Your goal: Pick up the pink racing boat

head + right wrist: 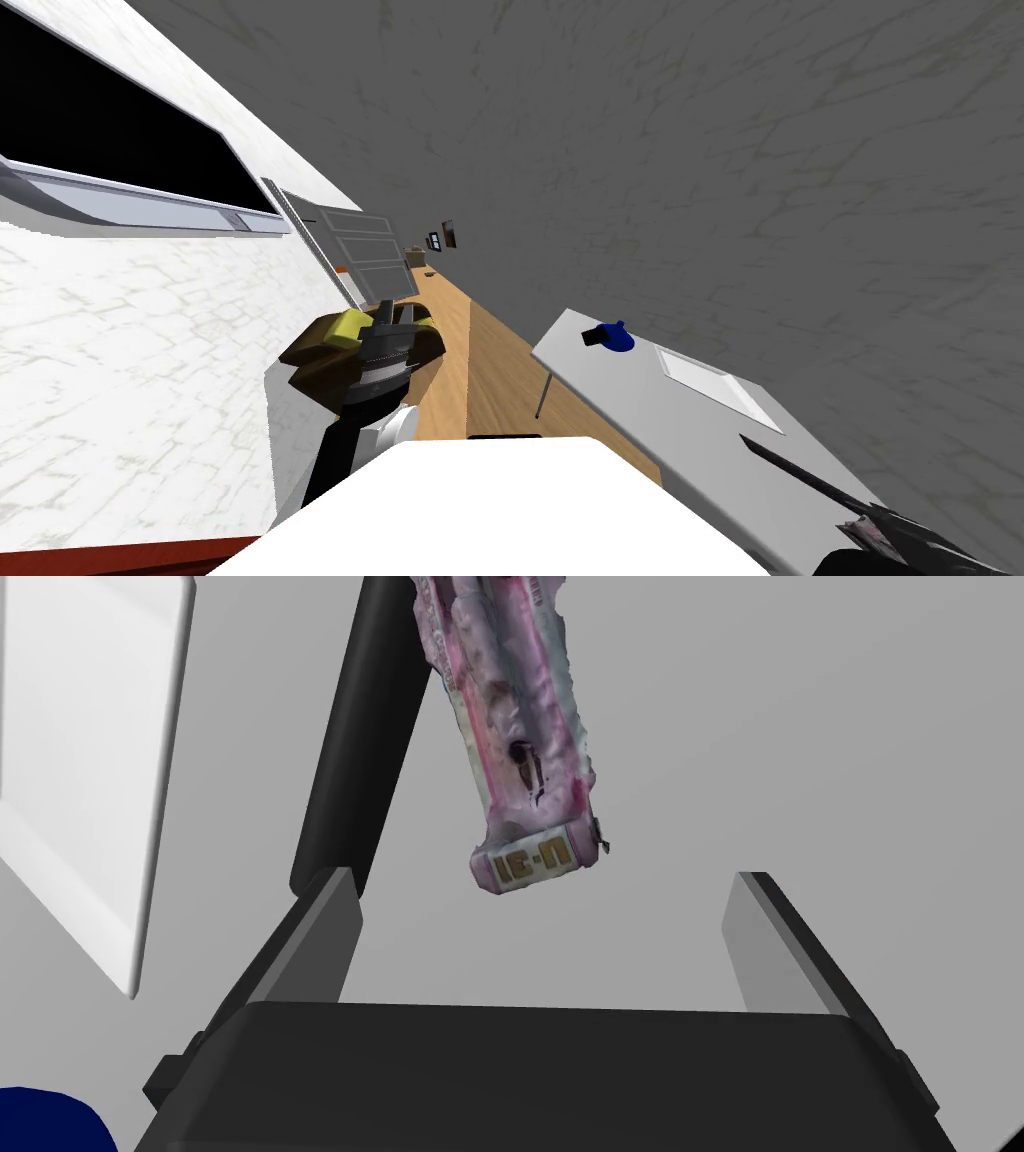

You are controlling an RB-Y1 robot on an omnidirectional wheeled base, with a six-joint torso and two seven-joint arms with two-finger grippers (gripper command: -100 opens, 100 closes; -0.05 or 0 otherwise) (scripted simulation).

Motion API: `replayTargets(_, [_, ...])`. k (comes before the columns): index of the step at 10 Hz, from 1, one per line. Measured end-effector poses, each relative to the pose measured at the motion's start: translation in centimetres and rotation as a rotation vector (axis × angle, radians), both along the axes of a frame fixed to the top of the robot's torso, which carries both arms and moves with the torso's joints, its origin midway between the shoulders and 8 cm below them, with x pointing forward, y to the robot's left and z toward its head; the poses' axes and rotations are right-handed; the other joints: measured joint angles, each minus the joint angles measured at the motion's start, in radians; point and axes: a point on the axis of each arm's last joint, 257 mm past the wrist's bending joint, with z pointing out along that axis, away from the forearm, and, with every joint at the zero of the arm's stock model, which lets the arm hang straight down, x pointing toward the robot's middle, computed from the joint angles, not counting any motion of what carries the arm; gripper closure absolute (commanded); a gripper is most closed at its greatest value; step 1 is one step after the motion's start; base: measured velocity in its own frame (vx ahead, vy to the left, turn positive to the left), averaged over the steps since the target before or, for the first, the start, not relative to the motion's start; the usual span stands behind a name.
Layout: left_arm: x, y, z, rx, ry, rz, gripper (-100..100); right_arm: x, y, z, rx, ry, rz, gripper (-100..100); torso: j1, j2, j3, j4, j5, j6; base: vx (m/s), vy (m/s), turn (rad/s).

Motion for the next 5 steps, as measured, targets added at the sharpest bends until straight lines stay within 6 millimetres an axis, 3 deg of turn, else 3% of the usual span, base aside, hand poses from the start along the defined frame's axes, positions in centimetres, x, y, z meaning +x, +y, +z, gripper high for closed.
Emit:
replayTargets(2, [0.0, 0.0, 0.0, 0.000, 0.000, 0.000, 0, 1.6, 0.3, -0.3, 0.002, -0.005, 0.033, -100, 0.002, -0.002, -0.001, 0.000, 0.000, 0.001, 0.096, -0.015, -0.286])
replayTargets(4, [0.0, 0.0, 0.0, 0.000, 0.000, 0.000, 0, 3.1, 0.8, -0.7, 0.003, 0.007, 0.081, -100, 0.002, -0.003, -0.002, -0.001, 0.000, -0.001, 0.068, -0.010, -0.115])
replayTargets(5, [0.0, 0.0, 0.0, 0.000, 0.000, 0.000, 0, 4.2, 0.9, -0.8, 0.004, -0.004, 0.093, -100, 0.002, -0.003, -0.001, -0.001, 0.000, 0.000, 0.089, -0.011, -0.290])
